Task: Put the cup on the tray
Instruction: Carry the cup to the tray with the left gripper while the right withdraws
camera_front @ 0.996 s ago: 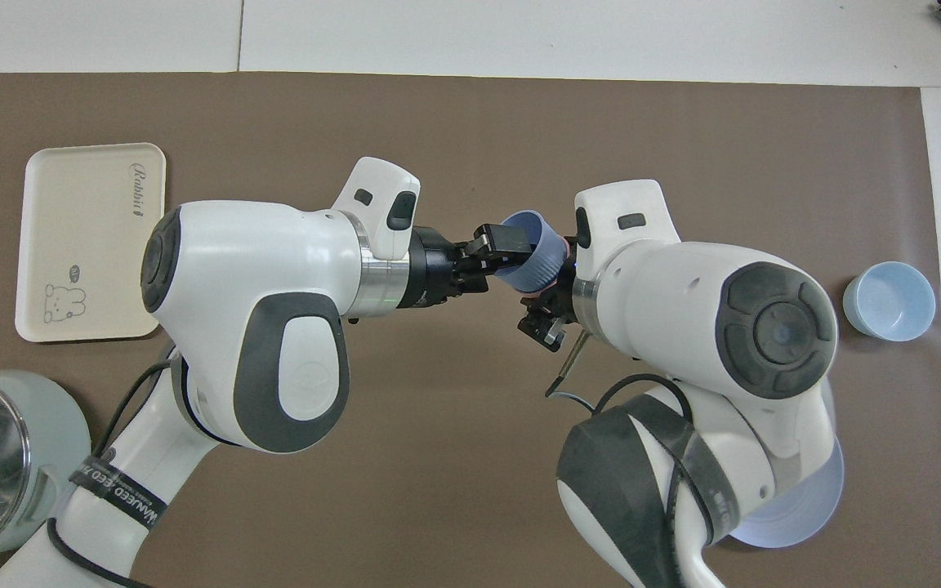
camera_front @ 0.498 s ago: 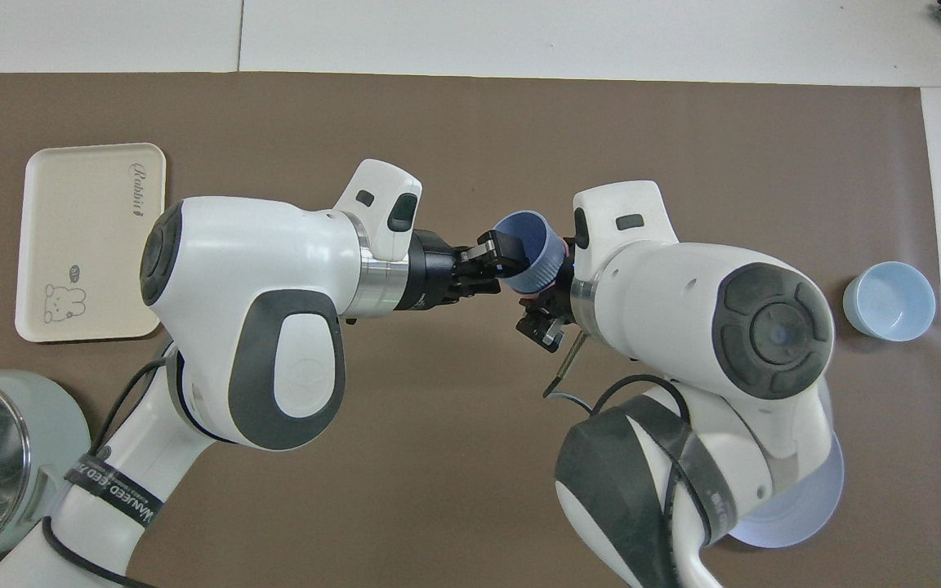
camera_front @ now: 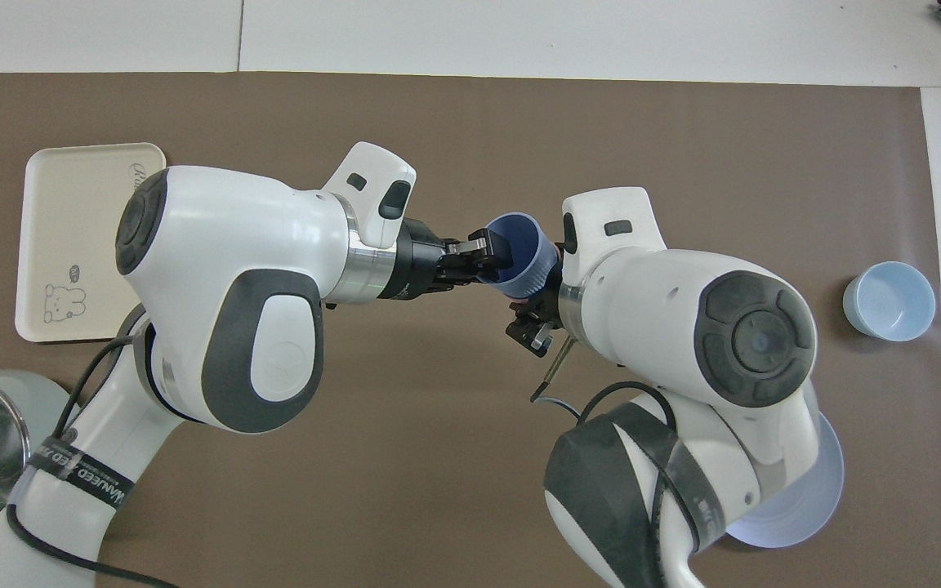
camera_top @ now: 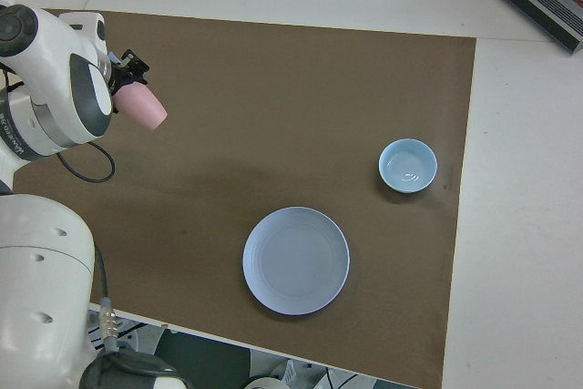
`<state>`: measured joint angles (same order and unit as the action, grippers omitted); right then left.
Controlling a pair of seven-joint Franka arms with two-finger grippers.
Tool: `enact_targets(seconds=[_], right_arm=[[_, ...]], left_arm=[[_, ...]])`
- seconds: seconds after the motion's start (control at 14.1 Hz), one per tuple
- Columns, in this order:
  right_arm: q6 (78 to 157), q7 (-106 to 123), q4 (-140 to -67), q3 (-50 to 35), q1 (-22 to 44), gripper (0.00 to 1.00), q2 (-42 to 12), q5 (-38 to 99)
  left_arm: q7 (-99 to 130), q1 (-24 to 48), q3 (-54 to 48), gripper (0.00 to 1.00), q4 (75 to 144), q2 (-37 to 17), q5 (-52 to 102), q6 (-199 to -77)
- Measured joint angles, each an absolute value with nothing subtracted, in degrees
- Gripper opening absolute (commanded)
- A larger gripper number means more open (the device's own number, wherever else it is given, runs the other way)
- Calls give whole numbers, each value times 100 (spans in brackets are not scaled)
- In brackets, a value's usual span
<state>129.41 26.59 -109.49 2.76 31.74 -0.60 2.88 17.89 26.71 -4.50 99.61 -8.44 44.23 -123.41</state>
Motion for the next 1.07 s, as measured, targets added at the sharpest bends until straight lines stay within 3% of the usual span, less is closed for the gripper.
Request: enact_targets(seconds=[0.28, 0.64, 1.07], right_arm=[[12959, 2643, -10949, 327, 3155, 0, -79, 287], [13011, 2626, -10947, 365, 3020, 0, -83, 287], [13849, 2898, -10966, 384, 2264, 0, -200, 1073]], left_arm=[[2016, 2119, -428, 0, 9213, -902, 4279, -11122], [2145, 1443, -407, 0, 8754, -965, 3526, -10609], [1298, 531, -395, 0, 8493, -971, 1479, -10279]])
